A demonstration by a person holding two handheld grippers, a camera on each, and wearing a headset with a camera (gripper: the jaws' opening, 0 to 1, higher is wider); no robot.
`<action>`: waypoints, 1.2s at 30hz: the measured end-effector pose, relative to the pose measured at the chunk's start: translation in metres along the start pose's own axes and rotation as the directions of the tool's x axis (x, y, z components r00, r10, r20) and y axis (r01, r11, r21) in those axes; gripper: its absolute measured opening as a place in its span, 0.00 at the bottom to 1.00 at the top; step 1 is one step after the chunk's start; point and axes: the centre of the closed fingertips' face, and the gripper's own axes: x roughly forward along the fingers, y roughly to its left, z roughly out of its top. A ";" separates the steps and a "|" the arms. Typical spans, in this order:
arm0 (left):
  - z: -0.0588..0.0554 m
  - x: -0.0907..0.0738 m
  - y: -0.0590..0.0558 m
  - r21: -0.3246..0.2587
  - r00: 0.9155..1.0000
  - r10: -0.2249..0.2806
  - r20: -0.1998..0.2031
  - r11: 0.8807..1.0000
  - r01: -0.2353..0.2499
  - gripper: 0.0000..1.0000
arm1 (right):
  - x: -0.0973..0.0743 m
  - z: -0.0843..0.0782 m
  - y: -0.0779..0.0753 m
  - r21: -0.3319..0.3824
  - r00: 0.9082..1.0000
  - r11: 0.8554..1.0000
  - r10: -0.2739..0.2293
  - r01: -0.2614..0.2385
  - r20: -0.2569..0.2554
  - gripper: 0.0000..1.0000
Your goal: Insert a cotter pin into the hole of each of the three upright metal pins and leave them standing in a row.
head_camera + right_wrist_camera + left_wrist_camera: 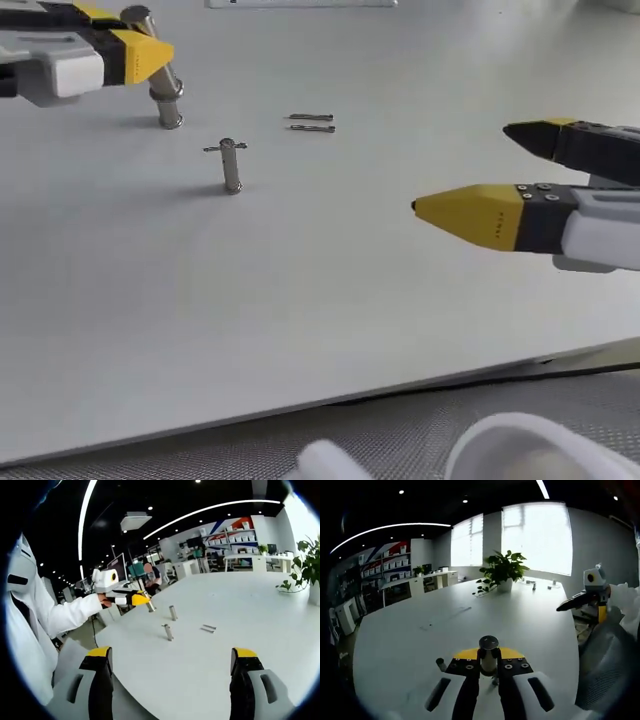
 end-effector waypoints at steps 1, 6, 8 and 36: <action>-0.002 0.002 -0.009 0.005 1.000 -0.021 -0.004 1.000 0.021 0.10 | 0.000 0.000 0.000 -0.004 1.000 1.000 -0.004 0.004 0.003 0.96; -0.012 0.011 -0.035 0.015 0.997 -0.070 -0.020 0.997 0.070 0.10 | -0.003 0.002 0.003 0.002 0.999 1.000 -0.003 0.003 0.034 0.96; -0.019 0.016 -0.041 0.012 0.997 -0.072 -0.030 0.997 0.073 0.10 | -0.003 0.000 0.004 0.004 1.000 1.000 0.000 0.000 0.028 0.96; -0.097 0.053 -0.079 0.054 0.969 -0.074 -0.236 0.995 0.089 0.11 | -0.001 -0.008 0.007 0.037 0.999 0.999 0.032 -0.033 0.021 0.96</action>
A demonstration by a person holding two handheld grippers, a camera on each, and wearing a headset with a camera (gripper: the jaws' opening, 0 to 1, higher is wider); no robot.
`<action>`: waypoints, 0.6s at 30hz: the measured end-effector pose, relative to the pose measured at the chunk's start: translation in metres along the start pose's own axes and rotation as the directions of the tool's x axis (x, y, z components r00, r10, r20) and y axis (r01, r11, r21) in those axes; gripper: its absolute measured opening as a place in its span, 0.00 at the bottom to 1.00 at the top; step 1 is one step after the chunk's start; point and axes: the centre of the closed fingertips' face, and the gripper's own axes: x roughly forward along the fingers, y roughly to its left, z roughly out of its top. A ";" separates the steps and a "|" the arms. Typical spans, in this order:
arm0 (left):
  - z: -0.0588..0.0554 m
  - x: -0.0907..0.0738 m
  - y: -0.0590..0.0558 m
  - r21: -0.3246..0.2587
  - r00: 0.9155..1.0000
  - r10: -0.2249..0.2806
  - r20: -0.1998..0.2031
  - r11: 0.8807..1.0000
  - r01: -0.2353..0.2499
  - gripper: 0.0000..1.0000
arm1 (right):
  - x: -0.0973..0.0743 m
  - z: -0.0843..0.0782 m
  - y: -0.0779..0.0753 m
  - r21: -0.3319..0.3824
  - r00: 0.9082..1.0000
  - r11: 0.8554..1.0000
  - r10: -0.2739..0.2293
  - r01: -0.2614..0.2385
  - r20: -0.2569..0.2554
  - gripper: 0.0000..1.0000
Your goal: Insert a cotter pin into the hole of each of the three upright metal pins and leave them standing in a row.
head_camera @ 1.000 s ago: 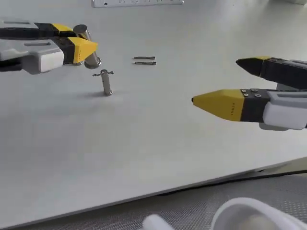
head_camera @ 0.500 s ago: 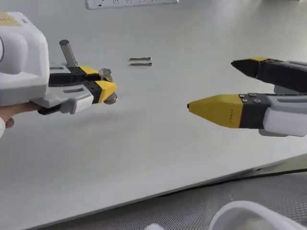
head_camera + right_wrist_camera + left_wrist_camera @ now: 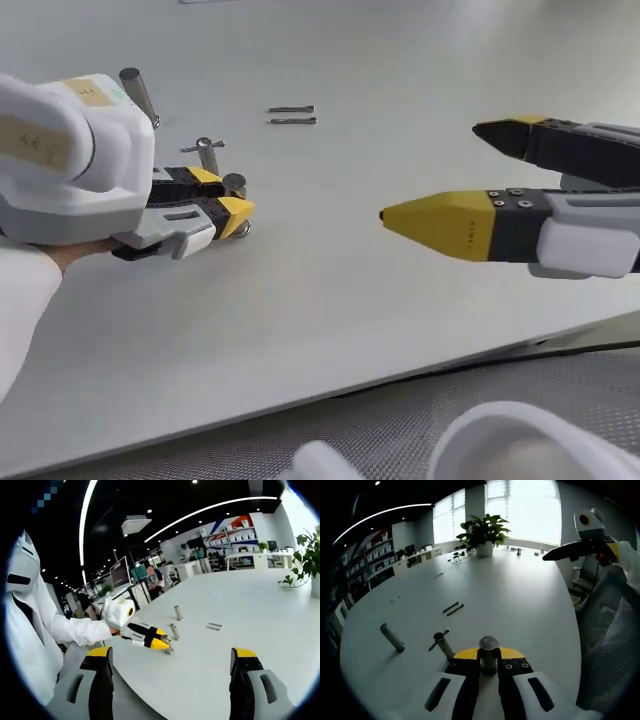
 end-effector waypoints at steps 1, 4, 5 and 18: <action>-0.001 0.001 0.000 0.001 1.000 0.002 -0.003 1.000 -0.002 0.11 | 0.000 -0.001 -0.001 0.002 1.000 1.000 0.001 -0.001 -0.003 0.96; -0.002 0.001 -0.003 -0.002 1.000 -0.009 -0.007 1.000 0.009 0.11 | 0.000 -0.004 -0.003 0.011 1.000 1.000 -0.004 0.004 -0.008 0.96; -0.002 0.000 -0.005 -0.004 1.000 -0.011 -0.007 1.000 0.011 0.11 | 0.000 -0.004 -0.003 0.013 1.000 1.000 -0.004 0.004 -0.006 0.96; -0.003 0.001 -0.011 -0.026 1.000 -0.013 -0.024 1.000 0.013 0.11 | 0.003 -0.006 0.005 0.026 1.000 0.999 0.020 -0.020 -0.010 0.95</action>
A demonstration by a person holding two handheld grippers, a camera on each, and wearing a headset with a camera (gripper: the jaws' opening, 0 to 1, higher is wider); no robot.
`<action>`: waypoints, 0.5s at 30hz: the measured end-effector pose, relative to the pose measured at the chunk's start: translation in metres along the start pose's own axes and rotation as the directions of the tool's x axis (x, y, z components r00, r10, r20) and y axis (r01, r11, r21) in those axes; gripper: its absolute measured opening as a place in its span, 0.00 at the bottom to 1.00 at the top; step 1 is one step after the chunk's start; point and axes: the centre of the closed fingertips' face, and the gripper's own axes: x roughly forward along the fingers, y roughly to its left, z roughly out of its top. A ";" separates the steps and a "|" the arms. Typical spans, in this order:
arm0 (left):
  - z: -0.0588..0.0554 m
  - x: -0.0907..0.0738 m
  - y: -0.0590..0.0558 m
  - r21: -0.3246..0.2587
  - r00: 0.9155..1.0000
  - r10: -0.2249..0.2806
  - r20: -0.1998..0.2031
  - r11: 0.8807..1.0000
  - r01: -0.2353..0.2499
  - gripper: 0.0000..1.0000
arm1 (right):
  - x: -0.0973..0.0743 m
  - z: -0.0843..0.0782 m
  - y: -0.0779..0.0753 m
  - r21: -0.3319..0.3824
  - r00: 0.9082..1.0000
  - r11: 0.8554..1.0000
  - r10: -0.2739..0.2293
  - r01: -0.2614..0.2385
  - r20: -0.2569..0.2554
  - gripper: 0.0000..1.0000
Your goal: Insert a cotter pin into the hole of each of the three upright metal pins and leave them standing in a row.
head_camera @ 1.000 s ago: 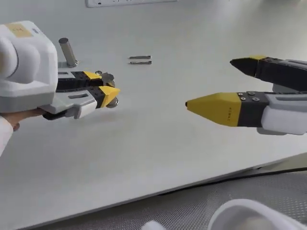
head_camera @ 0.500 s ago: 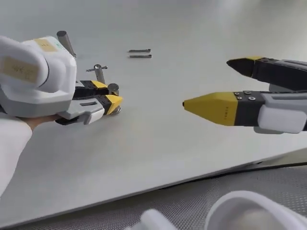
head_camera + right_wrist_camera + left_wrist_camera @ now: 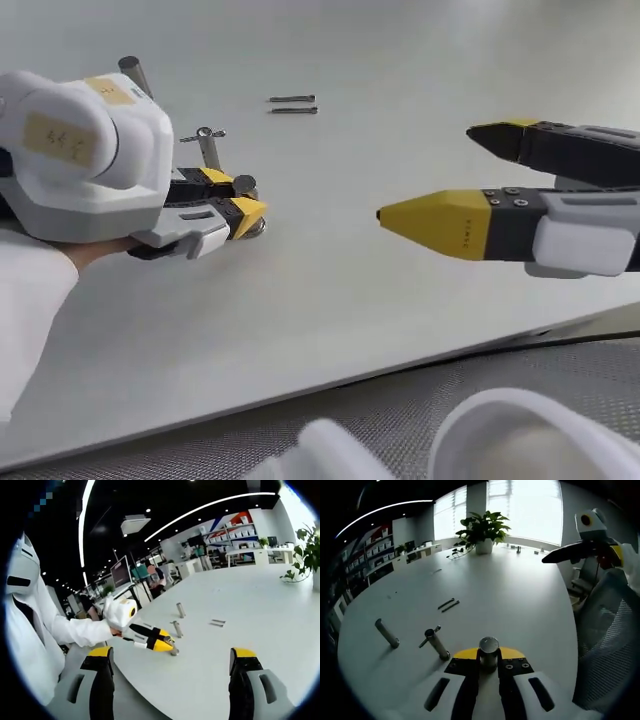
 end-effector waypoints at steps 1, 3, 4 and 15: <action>0.000 0.000 0.000 0.012 1.000 -0.001 0.000 1.000 0.001 0.12 | 0.001 0.000 0.000 -0.003 1.000 1.000 0.001 -0.001 -0.001 0.95; 0.002 0.000 0.000 0.074 1.000 -0.003 0.009 0.997 0.002 0.12 | 0.002 0.001 0.001 -0.004 1.000 1.000 0.003 -0.003 -0.002 0.95; 0.004 -0.001 0.002 0.136 1.000 0.009 0.016 0.991 -0.011 0.14 | 0.003 0.001 0.001 -0.006 1.000 1.000 0.005 -0.005 -0.003 0.95; -0.006 -0.019 -0.010 0.060 0.996 -0.084 -0.013 0.995 0.084 0.67 | 0.004 -0.005 0.007 -0.015 0.999 1.000 0.025 -0.026 -0.041 0.95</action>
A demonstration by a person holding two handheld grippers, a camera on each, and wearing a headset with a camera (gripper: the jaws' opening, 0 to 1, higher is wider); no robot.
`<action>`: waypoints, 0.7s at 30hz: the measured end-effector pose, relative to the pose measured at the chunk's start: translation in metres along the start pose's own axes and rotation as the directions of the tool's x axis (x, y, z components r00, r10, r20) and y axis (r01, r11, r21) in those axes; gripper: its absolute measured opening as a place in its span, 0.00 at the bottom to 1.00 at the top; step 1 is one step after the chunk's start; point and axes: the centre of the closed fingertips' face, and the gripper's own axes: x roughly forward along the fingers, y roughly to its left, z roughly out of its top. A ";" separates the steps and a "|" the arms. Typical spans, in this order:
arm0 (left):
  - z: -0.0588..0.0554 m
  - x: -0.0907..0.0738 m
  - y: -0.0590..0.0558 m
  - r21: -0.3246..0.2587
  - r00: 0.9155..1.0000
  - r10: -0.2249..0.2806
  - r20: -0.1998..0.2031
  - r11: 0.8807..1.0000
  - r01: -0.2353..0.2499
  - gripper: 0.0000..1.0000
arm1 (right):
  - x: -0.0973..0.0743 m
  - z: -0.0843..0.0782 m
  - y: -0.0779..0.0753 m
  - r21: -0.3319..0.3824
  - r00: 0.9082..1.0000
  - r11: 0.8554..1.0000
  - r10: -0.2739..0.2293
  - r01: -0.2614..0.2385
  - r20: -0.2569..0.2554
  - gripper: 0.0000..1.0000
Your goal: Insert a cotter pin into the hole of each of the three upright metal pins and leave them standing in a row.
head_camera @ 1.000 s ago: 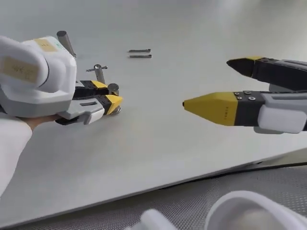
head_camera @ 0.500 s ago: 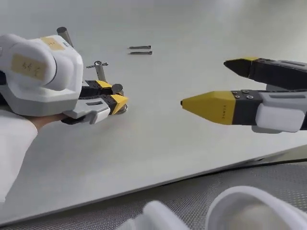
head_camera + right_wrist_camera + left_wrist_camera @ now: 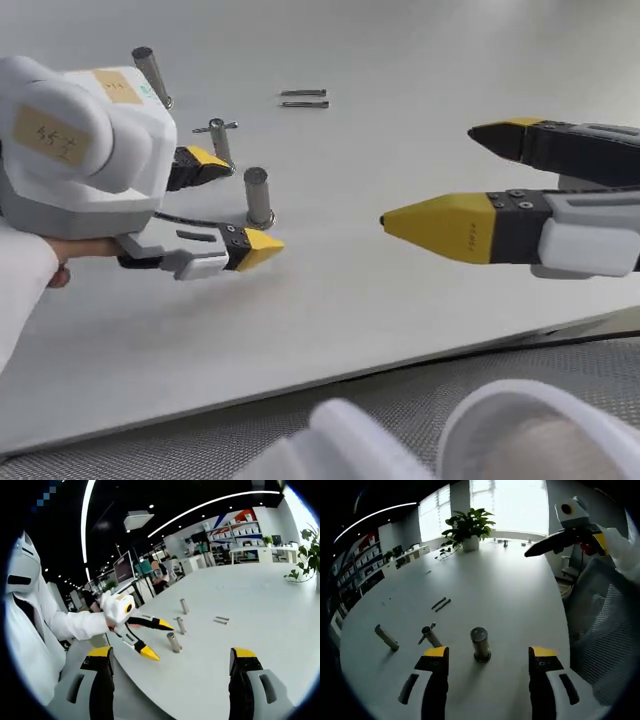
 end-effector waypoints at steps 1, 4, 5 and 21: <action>0.002 -0.003 -0.002 -0.025 1.000 -0.016 0.021 1.000 0.016 0.73 | 0.000 -0.001 0.000 -0.001 1.000 1.000 0.000 0.000 -0.004 0.95; 0.006 -0.014 -0.008 -0.134 0.996 -0.059 0.071 0.989 0.068 0.84 | 0.001 -0.005 0.000 -0.002 1.000 1.000 0.004 -0.004 -0.022 0.95; 0.006 -0.016 -0.007 -0.134 0.996 -0.057 0.072 0.989 0.066 0.88 | 0.001 -0.005 0.000 -0.004 1.000 1.000 0.005 -0.005 -0.025 0.95; -0.002 -0.045 -0.017 -0.128 0.998 -0.008 0.066 0.992 0.017 0.99 | 0.011 0.005 -0.018 -0.134 0.991 0.991 0.010 -0.028 -0.130 0.89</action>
